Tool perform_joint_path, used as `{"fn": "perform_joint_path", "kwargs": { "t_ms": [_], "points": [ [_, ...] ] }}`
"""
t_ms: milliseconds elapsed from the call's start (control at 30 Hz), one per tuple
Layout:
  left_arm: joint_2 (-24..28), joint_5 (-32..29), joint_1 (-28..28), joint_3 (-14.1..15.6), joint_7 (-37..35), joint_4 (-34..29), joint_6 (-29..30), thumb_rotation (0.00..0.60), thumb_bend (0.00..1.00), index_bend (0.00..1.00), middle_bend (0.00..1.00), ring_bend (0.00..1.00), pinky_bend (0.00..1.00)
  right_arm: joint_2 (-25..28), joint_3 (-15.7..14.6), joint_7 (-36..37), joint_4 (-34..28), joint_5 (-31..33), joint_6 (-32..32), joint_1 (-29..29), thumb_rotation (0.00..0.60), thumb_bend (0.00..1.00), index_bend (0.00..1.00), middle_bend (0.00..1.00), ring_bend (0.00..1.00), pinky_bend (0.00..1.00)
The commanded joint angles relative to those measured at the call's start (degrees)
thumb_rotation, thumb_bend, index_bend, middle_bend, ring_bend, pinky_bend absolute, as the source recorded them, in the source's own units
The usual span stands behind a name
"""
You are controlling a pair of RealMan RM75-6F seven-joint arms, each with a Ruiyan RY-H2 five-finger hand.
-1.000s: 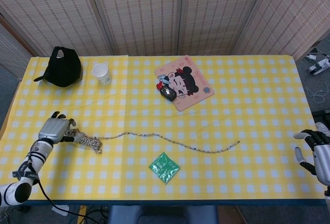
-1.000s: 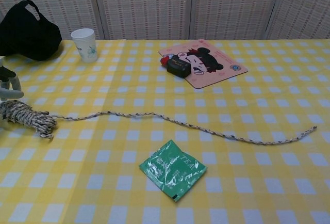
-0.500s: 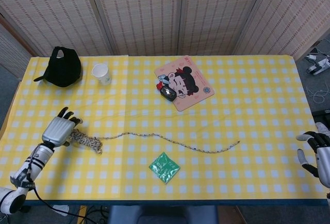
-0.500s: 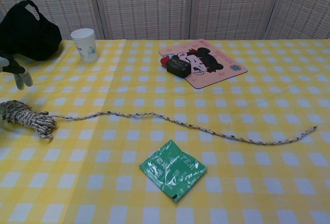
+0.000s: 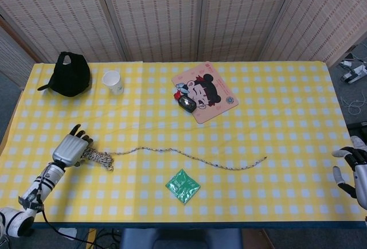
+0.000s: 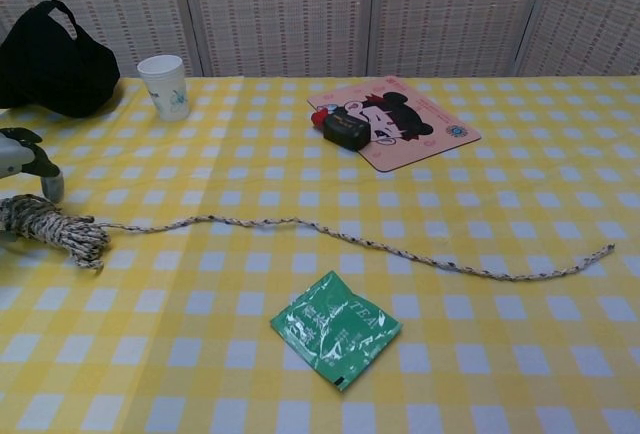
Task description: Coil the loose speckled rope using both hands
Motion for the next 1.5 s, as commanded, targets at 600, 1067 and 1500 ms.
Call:
{"fn": "perform_joint_path", "kwargs": {
  "t_ms": [600, 1067, 1500],
  "points": [
    [-4.5, 4.1, 0.1, -0.6, -2.5, 6.2, 0.1, 0.6, 0.23, 0.57, 0.47, 0.31, 0.0, 0.2, 0.1, 0.3, -0.3, 0.6, -0.3, -0.3, 0.6, 0.39, 0.38, 0.37, 0.31, 0.45],
    [-4.9, 5.9, 0.7, -1.5, -8.3, 7.5, 1.6, 0.6, 0.24, 0.71, 0.67, 0.44, 0.04, 0.4, 0.2, 0.4, -0.6, 0.5, -0.1, -0.4, 0.6, 0.39, 0.38, 0.37, 0.31, 0.45],
    [2.3, 6.4, 2.2, -5.4, -14.0, -3.8, 8.8, 0.6, 0.24, 0.73, 0.7, 0.47, 0.08, 4.2, -0.5, -3.1, -5.1, -3.2, -7.3, 4.6, 0.6, 0.39, 0.38, 0.37, 0.31, 0.45]
  ]
}}
